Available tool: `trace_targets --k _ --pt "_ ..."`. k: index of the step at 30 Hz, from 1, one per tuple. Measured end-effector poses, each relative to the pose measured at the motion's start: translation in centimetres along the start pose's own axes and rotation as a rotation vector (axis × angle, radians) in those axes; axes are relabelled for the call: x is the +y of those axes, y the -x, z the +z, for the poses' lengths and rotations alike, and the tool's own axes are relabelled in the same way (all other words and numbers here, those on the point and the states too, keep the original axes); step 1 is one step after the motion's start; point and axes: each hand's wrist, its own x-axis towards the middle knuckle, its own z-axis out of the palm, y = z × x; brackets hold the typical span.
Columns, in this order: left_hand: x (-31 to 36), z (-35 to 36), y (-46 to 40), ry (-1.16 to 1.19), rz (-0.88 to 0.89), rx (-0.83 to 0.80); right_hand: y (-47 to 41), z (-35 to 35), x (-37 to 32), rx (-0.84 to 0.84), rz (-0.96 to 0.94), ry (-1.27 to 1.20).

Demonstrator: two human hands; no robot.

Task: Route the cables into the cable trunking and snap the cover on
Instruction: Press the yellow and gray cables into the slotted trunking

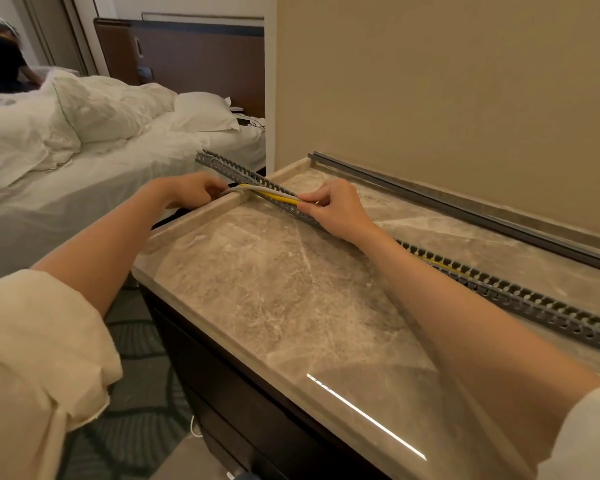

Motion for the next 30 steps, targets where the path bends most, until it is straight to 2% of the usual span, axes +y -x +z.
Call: trace_targets --k 3,12,17,20,24,30 --pt "-0.8 0.3 -0.2 0.093 -0.036 -0.010 0.1 0.0 -0.1 -0.003 -0.007 -0.005" --pt "-1.4 -1.0 0.3 0.057 0.041 0.159 0.1 0.0 0.0 -0.005 -0.019 0.034" --pt "0.8 -3.4 0.0 -0.419 0.261 0.411 0.1 0.1 0.1 -0.007 -0.018 0.047" --pt "1.5 -3.9 -0.7 -0.635 0.360 0.498 0.1 -0.1 0.3 -0.011 -0.019 0.047" --pt "2.1 -4.8 -1.3 -0.896 0.370 0.478 0.3 -0.1 0.3 -0.010 -0.033 0.057" --pt "2.6 -5.2 -1.8 -1.121 0.351 0.349 0.5 0.1 0.1 -0.014 -0.040 0.093"
